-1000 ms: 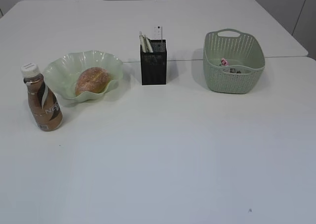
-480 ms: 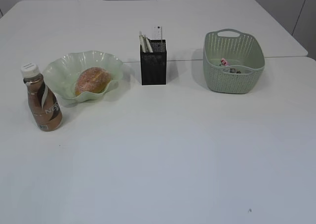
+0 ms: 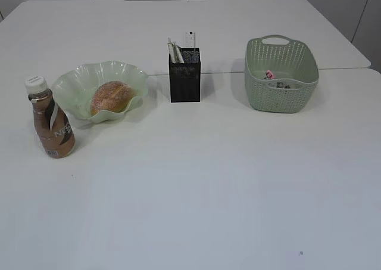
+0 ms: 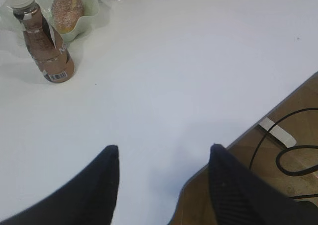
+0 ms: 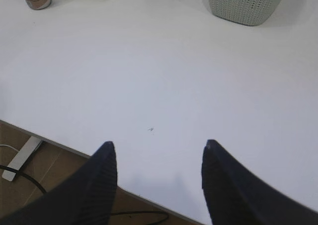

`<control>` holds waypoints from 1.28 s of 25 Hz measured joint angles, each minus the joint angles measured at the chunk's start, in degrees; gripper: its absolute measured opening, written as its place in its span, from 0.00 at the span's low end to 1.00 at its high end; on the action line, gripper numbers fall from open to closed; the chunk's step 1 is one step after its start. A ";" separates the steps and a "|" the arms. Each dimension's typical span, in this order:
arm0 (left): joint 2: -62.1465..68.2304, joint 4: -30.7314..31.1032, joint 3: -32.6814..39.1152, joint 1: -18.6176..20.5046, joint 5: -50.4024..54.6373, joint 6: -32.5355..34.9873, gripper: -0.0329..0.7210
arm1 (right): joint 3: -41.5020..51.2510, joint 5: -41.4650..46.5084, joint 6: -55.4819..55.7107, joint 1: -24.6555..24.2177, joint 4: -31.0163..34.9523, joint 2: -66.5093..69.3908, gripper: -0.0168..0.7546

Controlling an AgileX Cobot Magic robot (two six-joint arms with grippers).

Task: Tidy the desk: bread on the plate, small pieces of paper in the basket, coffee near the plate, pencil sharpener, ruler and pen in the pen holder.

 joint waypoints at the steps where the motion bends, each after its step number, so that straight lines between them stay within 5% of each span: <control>1: 0.00 0.00 0.00 0.00 0.00 0.00 0.58 | 0.00 0.00 0.00 0.00 0.00 0.00 0.59; 6: 0.00 0.00 0.00 0.42 0.00 0.00 0.57 | 0.00 0.00 0.00 -1.20 0.00 0.00 0.59; 11: 0.00 0.00 0.00 6.00 0.00 0.00 0.57 | 0.00 0.00 0.00 -4.02 0.00 0.00 0.59; 21: 0.00 0.00 0.00 18.35 -0.02 0.00 0.55 | 0.00 0.00 0.00 -22.48 0.00 0.00 0.59; 32: 0.00 0.00 0.00 22.09 -0.12 0.00 0.51 | 0.00 0.00 0.12 -23.98 0.00 0.00 0.59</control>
